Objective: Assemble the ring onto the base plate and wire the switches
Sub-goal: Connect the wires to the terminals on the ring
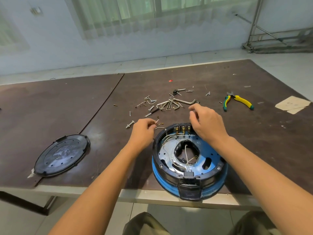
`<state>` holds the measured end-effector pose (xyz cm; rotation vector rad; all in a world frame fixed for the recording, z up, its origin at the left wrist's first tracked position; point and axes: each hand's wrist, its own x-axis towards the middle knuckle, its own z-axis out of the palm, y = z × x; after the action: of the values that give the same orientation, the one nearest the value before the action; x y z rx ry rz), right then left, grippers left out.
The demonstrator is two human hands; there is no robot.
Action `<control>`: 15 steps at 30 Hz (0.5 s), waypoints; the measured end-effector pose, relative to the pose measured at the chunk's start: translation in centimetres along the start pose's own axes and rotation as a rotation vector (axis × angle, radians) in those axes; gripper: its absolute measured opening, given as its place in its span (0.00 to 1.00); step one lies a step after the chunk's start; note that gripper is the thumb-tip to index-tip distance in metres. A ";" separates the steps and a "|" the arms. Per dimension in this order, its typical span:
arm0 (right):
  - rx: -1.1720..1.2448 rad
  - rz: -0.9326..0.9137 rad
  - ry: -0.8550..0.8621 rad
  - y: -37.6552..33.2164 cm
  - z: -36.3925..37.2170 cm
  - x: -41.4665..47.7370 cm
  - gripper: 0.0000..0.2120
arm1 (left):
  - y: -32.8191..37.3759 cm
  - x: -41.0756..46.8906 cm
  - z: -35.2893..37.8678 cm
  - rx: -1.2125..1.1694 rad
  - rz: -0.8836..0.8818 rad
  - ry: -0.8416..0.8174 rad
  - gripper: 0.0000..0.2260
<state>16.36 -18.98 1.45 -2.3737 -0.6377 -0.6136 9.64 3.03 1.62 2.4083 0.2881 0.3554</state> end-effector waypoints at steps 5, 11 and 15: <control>0.116 0.171 -0.067 1.4 -1.1 -0.7 0.12 | 4.7 -0.4 -0.8 -0.117 0.124 -0.046 0.12; 0.387 0.133 -0.190 1.0 -2.0 -0.6 0.11 | 7.4 0.2 1.5 -0.355 0.108 -0.289 0.12; 0.417 0.105 -0.099 1.0 -2.1 -0.7 0.06 | 7.3 0.4 2.6 -0.383 0.099 -0.360 0.15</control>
<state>15.80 -21.28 2.10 -2.0372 -0.6115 -0.2845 11.68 -3.89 4.54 2.0601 -0.0592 0.0113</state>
